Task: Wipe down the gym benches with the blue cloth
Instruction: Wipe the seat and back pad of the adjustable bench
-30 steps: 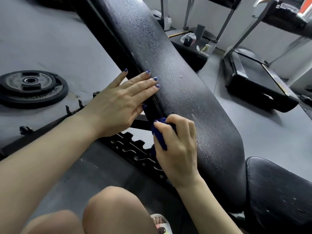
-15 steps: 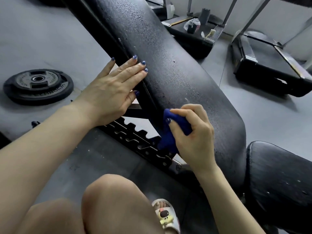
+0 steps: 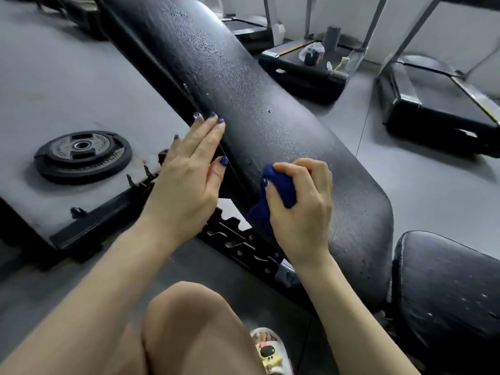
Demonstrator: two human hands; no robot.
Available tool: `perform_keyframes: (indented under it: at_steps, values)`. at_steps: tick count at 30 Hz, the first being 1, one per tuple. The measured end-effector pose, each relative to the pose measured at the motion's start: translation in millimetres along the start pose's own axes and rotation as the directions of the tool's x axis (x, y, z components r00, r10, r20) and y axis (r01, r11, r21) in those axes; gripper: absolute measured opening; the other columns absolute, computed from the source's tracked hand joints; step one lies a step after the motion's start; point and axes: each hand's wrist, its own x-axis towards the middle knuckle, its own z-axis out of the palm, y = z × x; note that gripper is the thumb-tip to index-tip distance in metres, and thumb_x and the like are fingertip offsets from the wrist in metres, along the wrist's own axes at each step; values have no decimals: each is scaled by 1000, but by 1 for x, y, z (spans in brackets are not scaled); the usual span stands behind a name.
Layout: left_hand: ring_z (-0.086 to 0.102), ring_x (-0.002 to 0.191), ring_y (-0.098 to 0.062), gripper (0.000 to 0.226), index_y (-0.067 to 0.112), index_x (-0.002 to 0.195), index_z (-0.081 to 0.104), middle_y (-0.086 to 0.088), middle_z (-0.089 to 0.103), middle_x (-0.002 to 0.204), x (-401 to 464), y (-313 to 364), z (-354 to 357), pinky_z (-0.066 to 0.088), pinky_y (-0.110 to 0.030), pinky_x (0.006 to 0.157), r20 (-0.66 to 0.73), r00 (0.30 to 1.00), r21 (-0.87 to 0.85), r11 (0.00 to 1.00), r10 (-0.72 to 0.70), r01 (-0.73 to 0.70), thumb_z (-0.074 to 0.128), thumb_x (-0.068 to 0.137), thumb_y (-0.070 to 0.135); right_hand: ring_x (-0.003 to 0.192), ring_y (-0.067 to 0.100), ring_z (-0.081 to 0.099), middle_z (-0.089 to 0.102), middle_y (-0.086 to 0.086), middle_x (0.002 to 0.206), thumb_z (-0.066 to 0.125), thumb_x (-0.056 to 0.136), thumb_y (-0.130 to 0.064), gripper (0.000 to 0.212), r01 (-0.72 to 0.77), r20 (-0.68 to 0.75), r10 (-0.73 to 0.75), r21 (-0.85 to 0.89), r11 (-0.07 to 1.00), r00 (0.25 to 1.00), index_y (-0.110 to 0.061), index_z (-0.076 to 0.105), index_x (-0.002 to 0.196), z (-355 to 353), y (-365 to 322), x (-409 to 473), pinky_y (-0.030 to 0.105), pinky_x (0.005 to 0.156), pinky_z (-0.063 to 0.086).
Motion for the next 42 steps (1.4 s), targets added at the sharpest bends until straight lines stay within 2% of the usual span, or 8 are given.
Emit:
perform_keyframes:
  at_steps: [7,14,18,24,29,31,35,42]
  values:
    - [44,109,27,39,23,137,53,19,56,129,-50,52,15,29,5,87,-20,882,-516,761,-470,394,46,101,13,114,13,42,45,-3,118,29,94,-42,56,-182,320,137,118,976,938,-12,60,129,9,-12,5,24,104,32]
    - [28,124,27,46,29,143,40,16,39,148,-68,85,53,22,0,102,77,841,-690,580,-536,432,45,100,13,111,4,56,61,-8,117,59,84,-12,39,-193,365,122,165,967,923,-16,64,123,-13,-3,9,26,101,45]
    - [27,136,12,51,45,139,34,21,34,151,-67,86,53,23,-22,117,32,815,-801,473,-578,367,42,90,33,103,10,65,69,-6,106,69,85,-1,32,-312,445,138,345,885,885,-20,65,111,-13,-12,8,33,94,52]
    - [43,129,1,48,34,135,45,11,47,140,-54,65,67,36,-25,109,-243,705,-726,607,-666,323,61,92,21,107,25,67,71,8,114,50,98,-2,23,-511,689,38,498,700,724,-4,69,110,-19,-1,24,46,91,55]
    - [45,129,-5,53,27,130,56,9,50,137,-46,55,83,34,-19,109,-453,578,-657,692,-679,298,59,87,-4,80,16,68,74,1,89,51,99,-7,27,-209,358,57,404,891,932,-23,72,103,-4,23,67,36,77,56]
    - [41,133,-9,57,23,131,57,6,46,141,-43,59,91,32,-21,111,-524,593,-586,764,-612,271,57,83,-8,72,10,63,70,-7,80,52,99,-12,25,-94,359,-44,358,929,932,-28,70,107,19,26,84,26,72,47]
    - [40,135,-23,56,14,130,59,-6,47,141,-47,54,106,40,-45,108,-638,630,-419,886,-443,199,54,82,-15,122,5,55,65,-2,123,50,97,-14,24,97,458,-243,319,943,855,-14,69,112,64,30,95,29,107,41]
    - [28,143,-26,54,16,143,43,-3,31,154,-46,62,118,30,-46,114,-529,715,-451,865,-457,220,44,90,3,122,11,57,66,1,122,42,98,-25,35,33,413,-217,408,913,885,-6,71,107,64,36,87,24,105,40]
